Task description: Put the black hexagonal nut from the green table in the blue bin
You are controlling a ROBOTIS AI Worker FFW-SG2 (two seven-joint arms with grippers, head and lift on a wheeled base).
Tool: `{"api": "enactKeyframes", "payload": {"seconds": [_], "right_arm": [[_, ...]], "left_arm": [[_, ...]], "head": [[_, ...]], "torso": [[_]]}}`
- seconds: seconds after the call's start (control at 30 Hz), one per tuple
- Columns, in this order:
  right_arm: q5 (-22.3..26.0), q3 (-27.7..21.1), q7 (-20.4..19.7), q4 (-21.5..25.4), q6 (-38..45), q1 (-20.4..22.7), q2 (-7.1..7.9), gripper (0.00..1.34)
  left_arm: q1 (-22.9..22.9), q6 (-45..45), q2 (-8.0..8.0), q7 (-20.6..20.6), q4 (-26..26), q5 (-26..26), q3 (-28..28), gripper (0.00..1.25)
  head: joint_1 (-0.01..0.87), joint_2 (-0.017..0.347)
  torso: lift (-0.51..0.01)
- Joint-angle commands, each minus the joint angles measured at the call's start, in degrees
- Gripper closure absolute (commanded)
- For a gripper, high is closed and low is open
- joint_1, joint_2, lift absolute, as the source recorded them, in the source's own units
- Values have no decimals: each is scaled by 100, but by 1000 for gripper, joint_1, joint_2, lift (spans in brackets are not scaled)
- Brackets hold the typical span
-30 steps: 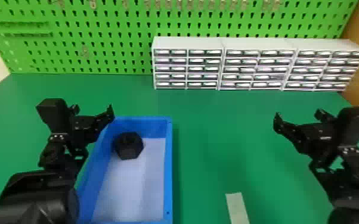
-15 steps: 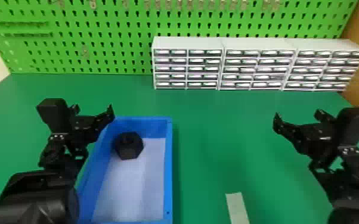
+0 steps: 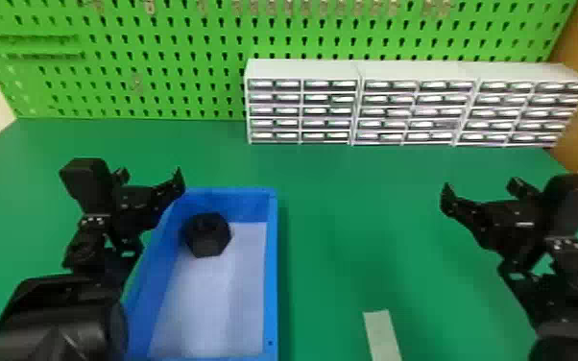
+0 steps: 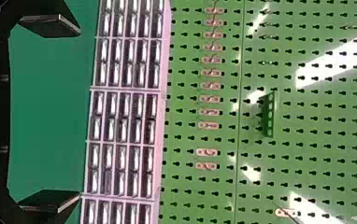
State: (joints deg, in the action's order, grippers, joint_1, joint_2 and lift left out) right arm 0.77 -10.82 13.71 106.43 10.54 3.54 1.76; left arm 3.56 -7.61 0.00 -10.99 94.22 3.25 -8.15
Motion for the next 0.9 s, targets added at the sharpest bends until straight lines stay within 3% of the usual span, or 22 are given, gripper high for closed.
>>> {"api": "enactKeyframes", "payload": {"seconds": [0.0,0.87], "right_arm": [[2,1,0,0,0,-2,0,79],[2,-8,0,0,-53,24,-18,79]], "left_arm": [[-5,-4,-15,0,0,9,-2,186],[-5,-4,-15,0,0,18,-20,190]], "head": [[686,51],[686,51]], "torso": [[-97],[-97]]}}
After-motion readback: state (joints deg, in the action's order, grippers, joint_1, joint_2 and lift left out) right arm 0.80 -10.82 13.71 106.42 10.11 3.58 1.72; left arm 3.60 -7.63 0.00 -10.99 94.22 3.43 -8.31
